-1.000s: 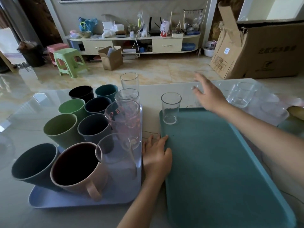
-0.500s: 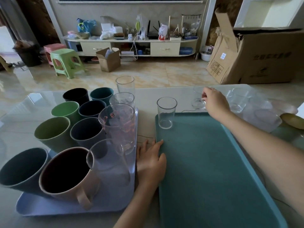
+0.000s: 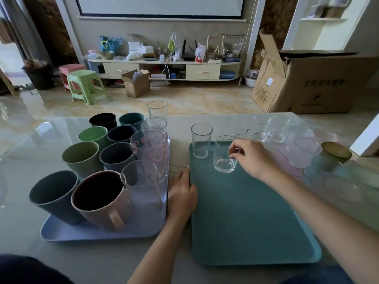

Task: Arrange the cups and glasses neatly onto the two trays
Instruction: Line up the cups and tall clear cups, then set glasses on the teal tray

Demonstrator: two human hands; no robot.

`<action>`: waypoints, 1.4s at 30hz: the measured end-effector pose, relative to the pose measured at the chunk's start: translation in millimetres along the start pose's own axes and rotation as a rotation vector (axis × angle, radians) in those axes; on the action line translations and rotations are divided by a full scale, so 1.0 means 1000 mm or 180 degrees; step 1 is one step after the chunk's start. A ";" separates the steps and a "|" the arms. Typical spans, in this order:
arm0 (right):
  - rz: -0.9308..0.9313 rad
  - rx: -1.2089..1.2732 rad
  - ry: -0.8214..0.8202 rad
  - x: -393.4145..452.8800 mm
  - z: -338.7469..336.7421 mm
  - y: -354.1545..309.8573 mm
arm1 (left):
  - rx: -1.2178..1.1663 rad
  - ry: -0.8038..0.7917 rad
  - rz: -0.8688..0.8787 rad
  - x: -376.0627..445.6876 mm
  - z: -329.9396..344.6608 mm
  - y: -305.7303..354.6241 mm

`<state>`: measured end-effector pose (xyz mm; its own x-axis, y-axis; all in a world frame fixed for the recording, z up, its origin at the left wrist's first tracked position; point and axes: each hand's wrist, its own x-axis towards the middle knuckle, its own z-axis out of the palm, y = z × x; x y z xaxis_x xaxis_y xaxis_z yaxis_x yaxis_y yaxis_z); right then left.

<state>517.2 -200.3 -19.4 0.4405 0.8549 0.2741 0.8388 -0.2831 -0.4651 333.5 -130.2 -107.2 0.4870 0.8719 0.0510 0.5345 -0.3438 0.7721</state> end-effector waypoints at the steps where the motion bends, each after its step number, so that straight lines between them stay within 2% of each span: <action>1: -0.0011 0.0046 -0.0055 0.002 0.005 -0.005 | 0.0022 0.0028 0.0031 0.000 0.000 0.000; 8: -0.0239 0.0030 -0.0487 0.007 0.035 -0.020 | 0.0218 0.0146 0.0065 0.004 0.005 -0.002; 14: -0.0371 0.0021 -0.0460 0.008 0.044 -0.024 | 0.0200 0.0217 0.0099 0.005 0.007 -0.003; 18: -0.0446 -0.0004 -0.0681 0.008 0.041 -0.023 | 0.0160 0.0283 0.0150 0.005 0.007 -0.003; 21: -0.0525 0.0264 -0.0944 0.010 0.021 -0.019 | 0.0126 0.0291 0.0141 0.006 0.009 -0.006; 25: -0.0126 0.0960 -0.0209 0.026 -0.007 0.016 | 0.0037 0.0258 0.0087 0.009 0.009 -0.008; 28: 0.0356 0.0413 0.0407 0.050 -0.015 0.064 | -0.0017 0.0285 0.0126 0.011 0.010 -0.009; 32: 0.0835 -0.0139 0.0249 0.086 -0.012 0.110 | -0.0233 0.0283 -0.0070 0.017 0.011 -0.008; 37: 0.1231 -0.0674 0.0266 0.119 0.008 0.126 | -0.0197 0.0350 -0.0029 0.020 0.015 -0.012; 42: 0.1362 -0.0979 0.0601 0.135 0.023 0.137 | -0.0172 0.0370 -0.0078 0.022 0.017 -0.014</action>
<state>684.3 -113.4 -65.8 0.7882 0.5511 0.2740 0.6147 -0.7257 -0.3088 348.7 -112.2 -127.6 0.3893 0.9154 0.1025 0.5057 -0.3054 0.8069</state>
